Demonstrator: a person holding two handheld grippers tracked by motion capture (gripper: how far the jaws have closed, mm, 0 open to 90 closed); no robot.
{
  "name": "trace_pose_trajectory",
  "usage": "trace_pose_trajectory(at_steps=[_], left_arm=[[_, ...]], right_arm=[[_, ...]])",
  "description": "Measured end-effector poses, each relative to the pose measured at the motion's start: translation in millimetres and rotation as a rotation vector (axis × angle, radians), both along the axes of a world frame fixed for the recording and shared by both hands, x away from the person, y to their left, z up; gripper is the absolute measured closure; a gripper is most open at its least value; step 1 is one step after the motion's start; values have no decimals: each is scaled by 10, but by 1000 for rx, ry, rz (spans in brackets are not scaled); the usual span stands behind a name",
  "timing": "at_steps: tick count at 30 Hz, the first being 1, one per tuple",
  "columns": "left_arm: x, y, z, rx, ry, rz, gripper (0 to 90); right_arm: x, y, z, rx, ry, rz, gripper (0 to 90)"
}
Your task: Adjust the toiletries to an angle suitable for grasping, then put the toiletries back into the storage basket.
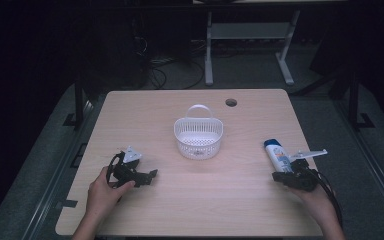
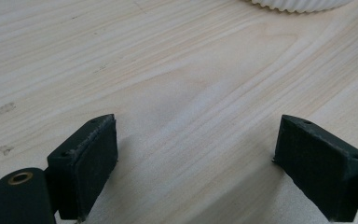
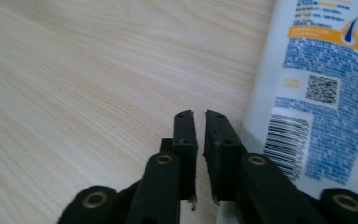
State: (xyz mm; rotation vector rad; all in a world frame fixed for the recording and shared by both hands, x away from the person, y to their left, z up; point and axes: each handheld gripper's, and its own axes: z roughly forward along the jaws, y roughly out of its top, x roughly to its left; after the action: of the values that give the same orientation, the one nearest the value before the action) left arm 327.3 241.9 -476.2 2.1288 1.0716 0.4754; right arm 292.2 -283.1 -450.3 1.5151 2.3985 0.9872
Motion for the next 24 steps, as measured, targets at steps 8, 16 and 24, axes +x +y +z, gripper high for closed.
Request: trace_pose_trajectory(at_steps=[8,16,24], left_arm=[[1,1,0,1,-1,0,126],[0,-2,-1,-3,-1,1,127],[0,-2,-1,-3,-1,1,127]], right_arm=[[-4,50,110,48,-37,-3,587],[48,25,250,64,-112,-37,442],[184,24,313,1,-110,-83,325]])
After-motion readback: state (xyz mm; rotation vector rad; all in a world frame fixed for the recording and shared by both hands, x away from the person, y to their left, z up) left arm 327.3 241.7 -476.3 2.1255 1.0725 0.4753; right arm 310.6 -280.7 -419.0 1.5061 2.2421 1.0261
